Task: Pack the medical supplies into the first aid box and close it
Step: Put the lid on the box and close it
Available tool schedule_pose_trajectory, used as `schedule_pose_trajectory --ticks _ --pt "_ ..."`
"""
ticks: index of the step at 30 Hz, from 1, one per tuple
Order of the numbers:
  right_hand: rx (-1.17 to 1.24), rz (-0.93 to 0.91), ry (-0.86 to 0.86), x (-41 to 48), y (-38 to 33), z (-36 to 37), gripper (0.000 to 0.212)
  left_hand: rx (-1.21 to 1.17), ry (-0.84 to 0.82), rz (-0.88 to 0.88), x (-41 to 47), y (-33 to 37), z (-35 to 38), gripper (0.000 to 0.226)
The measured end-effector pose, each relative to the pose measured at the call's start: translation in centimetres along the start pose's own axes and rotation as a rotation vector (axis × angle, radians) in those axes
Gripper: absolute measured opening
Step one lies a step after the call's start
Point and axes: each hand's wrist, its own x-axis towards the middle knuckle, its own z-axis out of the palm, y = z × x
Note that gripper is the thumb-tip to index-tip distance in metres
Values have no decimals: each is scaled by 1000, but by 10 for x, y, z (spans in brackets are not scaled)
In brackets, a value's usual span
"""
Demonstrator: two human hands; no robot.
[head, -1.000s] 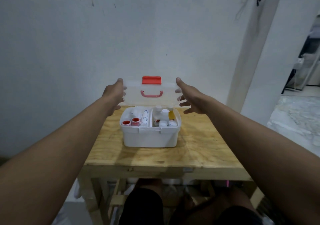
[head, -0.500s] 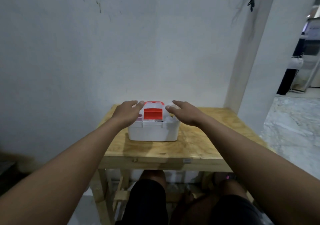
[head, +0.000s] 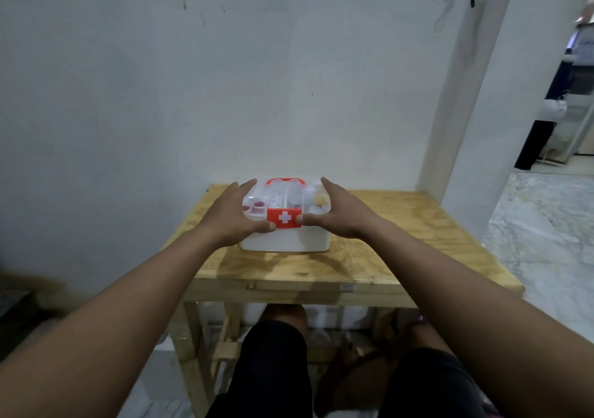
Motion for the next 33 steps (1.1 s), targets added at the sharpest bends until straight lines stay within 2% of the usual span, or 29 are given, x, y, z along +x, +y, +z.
schedule_pose_trajectory --ticks 12,19,25,33 --pt "2 -33 135 -11 8 21 109 -40 119 51 -9 -7 13 101" --pt "39 -32 123 -15 6 23 111 -64 114 49 -7 -12 17 104" --pt "159 63 47 -24 14 29 126 -242 146 -20 -14 -20 28 126" --pt "181 69 95 -14 27 28 121 -341 130 -36 -3 -14 34 121"
